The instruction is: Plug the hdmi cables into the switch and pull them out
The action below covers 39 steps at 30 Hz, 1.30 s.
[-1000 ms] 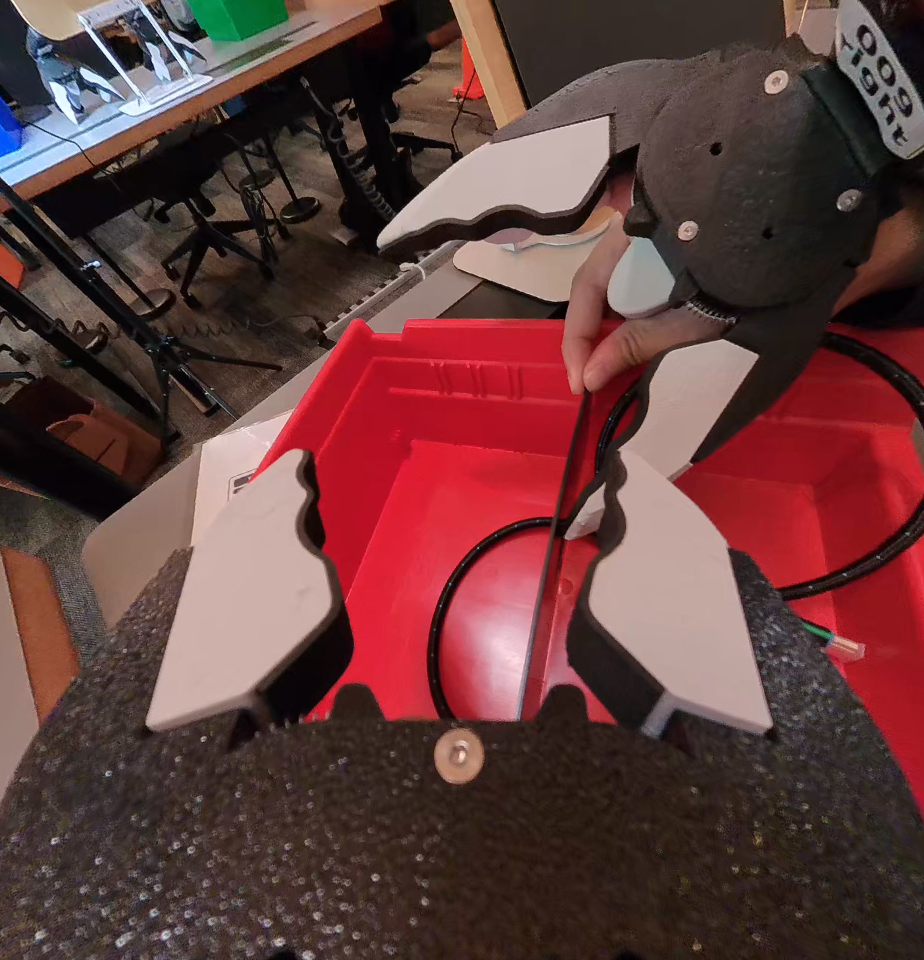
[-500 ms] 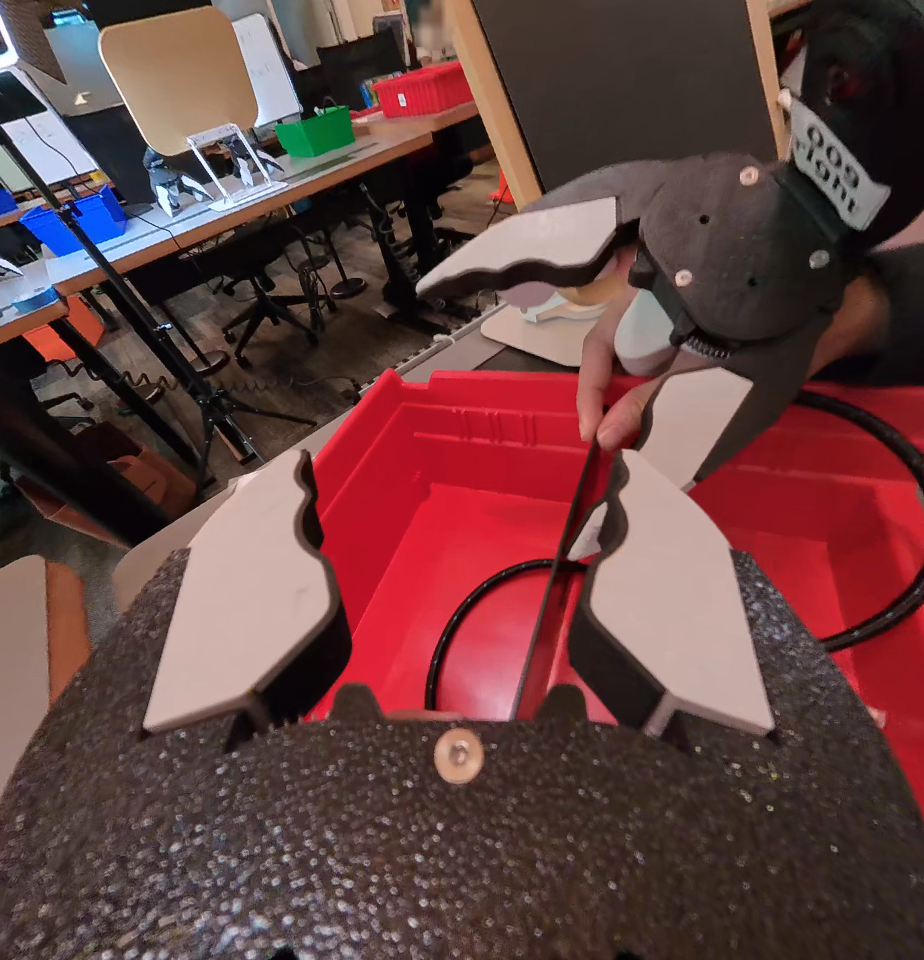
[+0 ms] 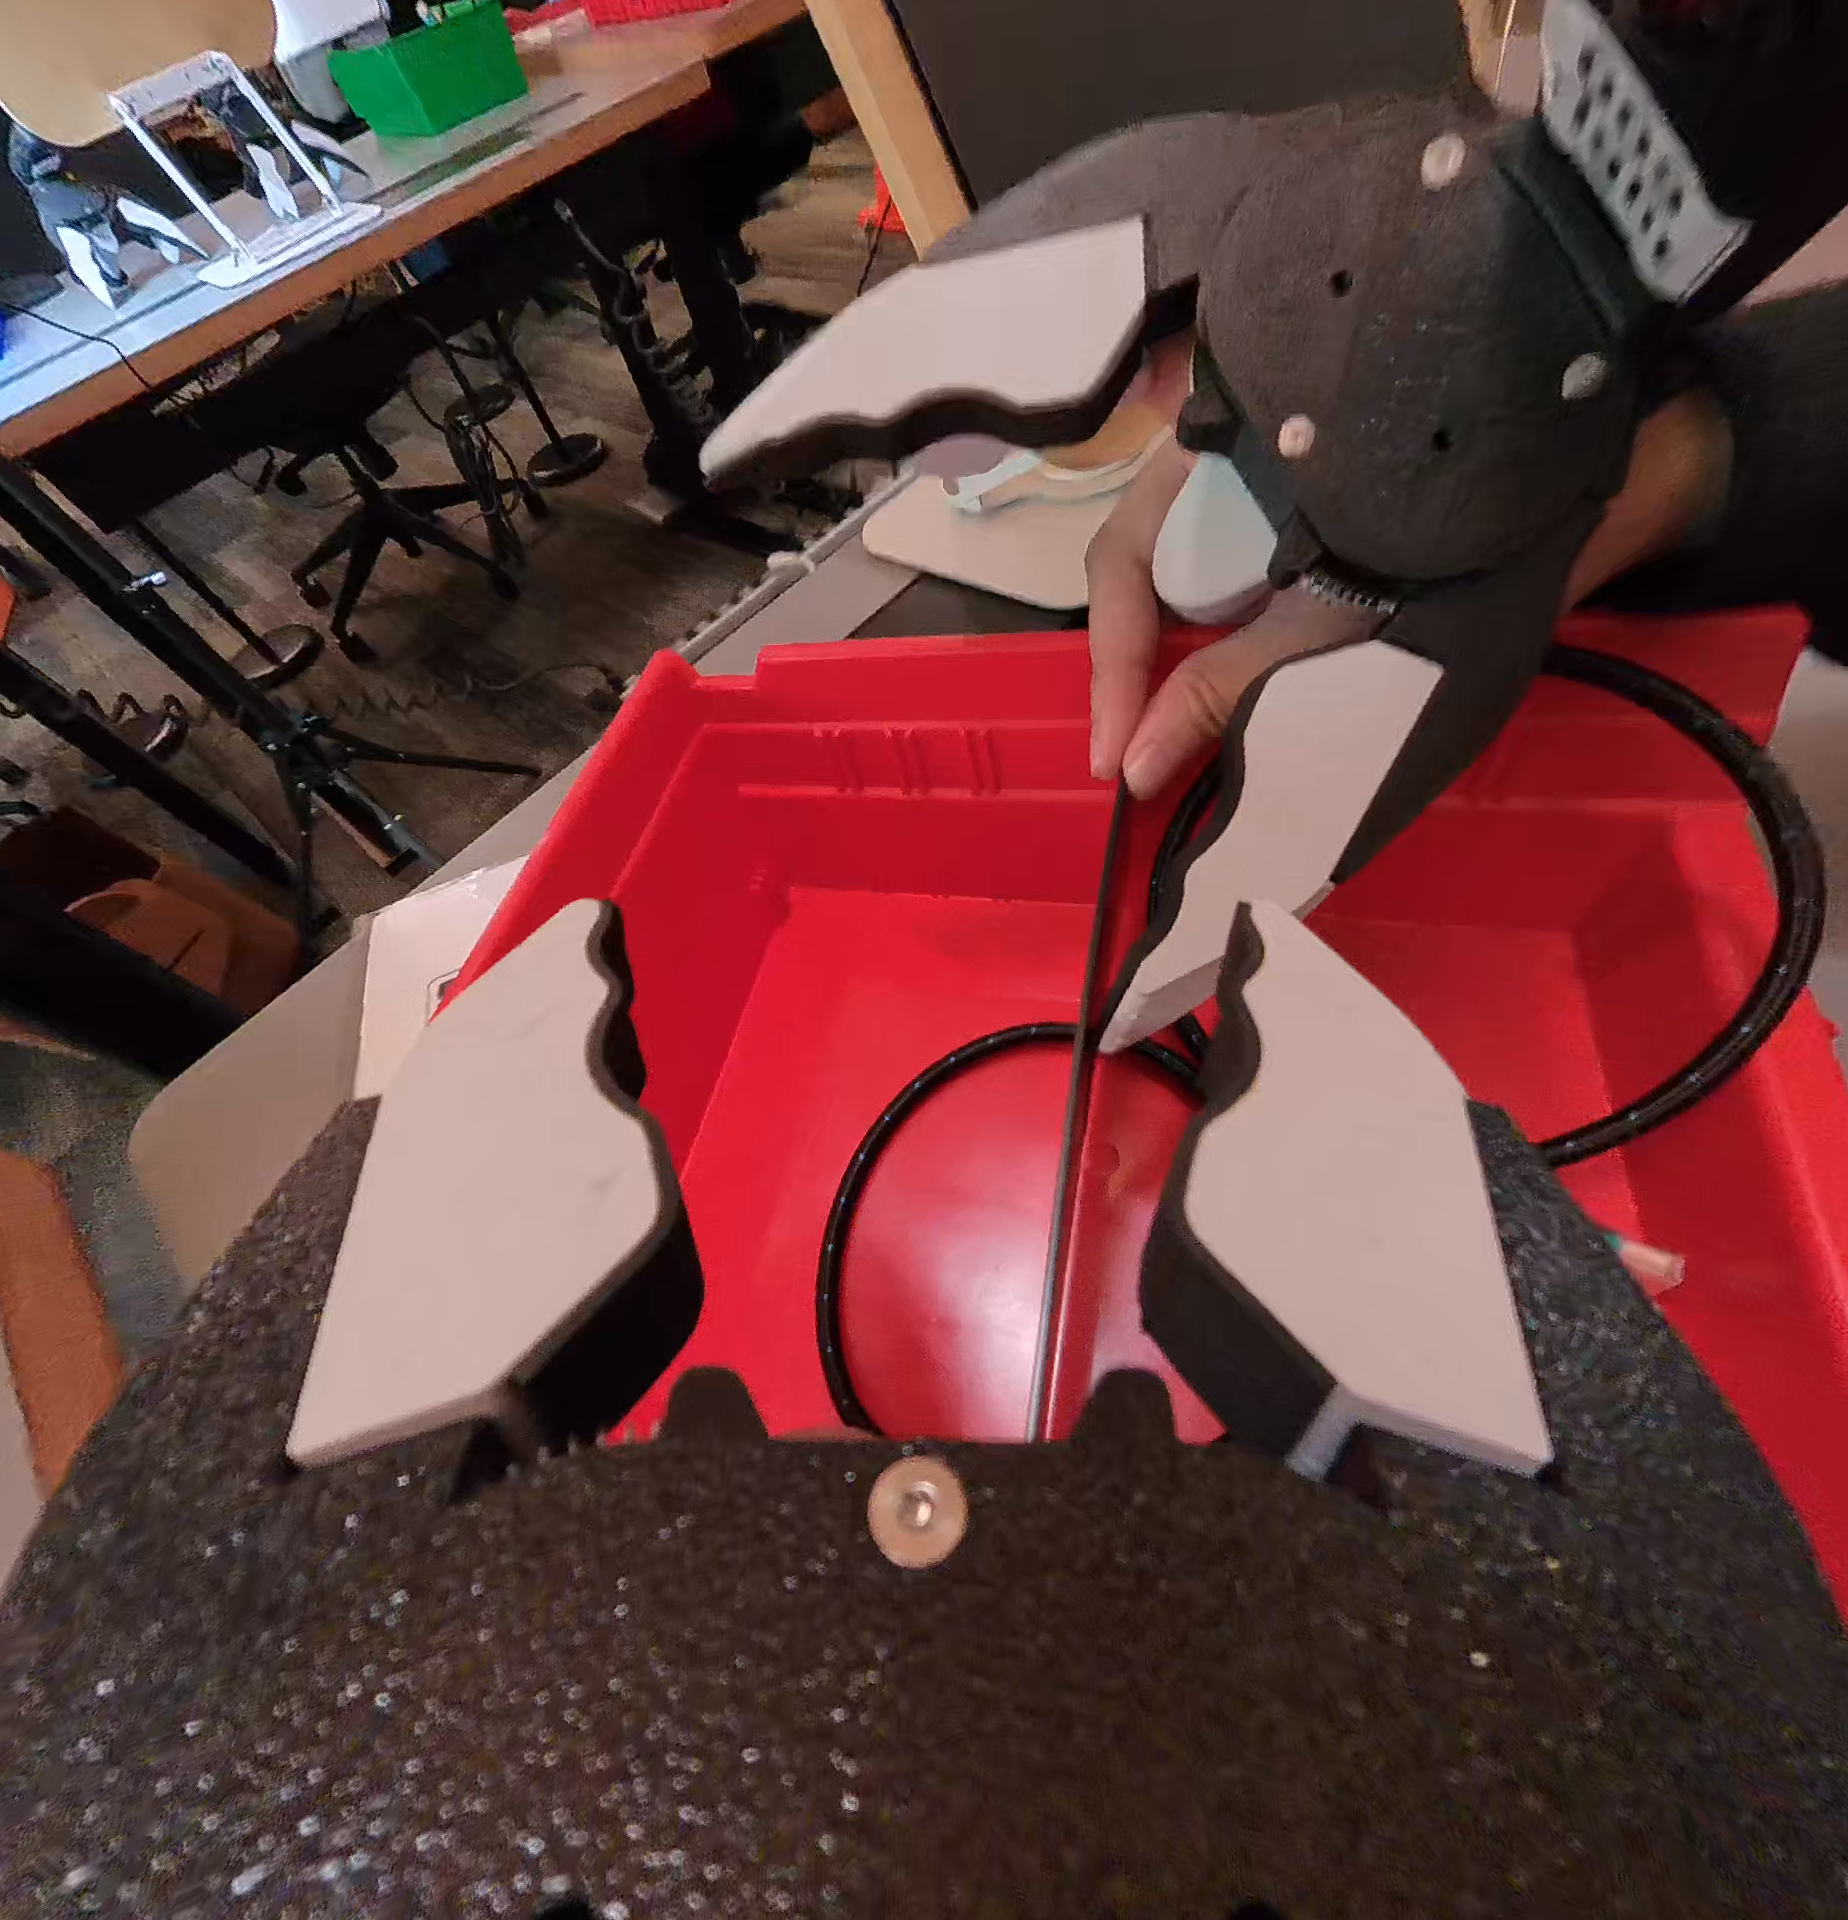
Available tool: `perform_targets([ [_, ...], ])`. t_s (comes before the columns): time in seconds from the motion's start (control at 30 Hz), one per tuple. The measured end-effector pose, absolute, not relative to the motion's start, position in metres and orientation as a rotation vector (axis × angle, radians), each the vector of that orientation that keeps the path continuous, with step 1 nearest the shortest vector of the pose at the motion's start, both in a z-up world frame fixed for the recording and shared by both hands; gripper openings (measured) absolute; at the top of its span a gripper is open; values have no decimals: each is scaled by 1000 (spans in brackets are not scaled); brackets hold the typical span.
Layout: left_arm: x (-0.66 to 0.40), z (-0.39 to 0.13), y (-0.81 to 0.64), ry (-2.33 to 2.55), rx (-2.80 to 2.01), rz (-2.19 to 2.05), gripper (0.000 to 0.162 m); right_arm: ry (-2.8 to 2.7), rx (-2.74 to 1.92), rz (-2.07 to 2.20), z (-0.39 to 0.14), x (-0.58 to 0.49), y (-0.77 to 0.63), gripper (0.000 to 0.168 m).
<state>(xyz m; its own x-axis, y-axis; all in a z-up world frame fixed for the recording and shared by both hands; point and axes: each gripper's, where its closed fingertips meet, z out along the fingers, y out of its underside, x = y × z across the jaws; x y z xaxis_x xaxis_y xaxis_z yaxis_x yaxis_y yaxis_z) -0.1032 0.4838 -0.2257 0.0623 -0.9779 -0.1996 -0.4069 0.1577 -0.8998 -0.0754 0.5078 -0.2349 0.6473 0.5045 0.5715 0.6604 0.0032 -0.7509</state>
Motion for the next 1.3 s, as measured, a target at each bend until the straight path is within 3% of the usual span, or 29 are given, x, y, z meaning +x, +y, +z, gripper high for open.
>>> perform_targets([
  [0.3, -103, -198, 487, 1294, -1361, -959, 107, -933, -1632, -125, -232, -74, 508, 146],
  [0.67, -104, -215, 470, 1479, -1351, -956, 108, -985, -1666, -128, -238, -77, 508, 146],
  [0.97, -106, -264, 466, 1880, -1393, -562, 107, -1112, -1712, -265, -252, -77, 508, 146],
  [1.1, -104, -252, 485, 1697, -1344, -435, 105, -1077, -1750, -245, -253, -70, 506, 144],
  [1.17, -113, -234, 503, 1473, -1338, -372, 100, -1036, -1702, -353, -233, -48, 496, 142],
  [1.23, -127, -204, 504, 1334, -1254, -273, 100, -918, -1521, -385, -180, -30, 467, 143],
  [1.3, -134, -168, 478, 1266, -1115, -220, 102, -876, -1383, -288, -134, -15, 407, 113],
])
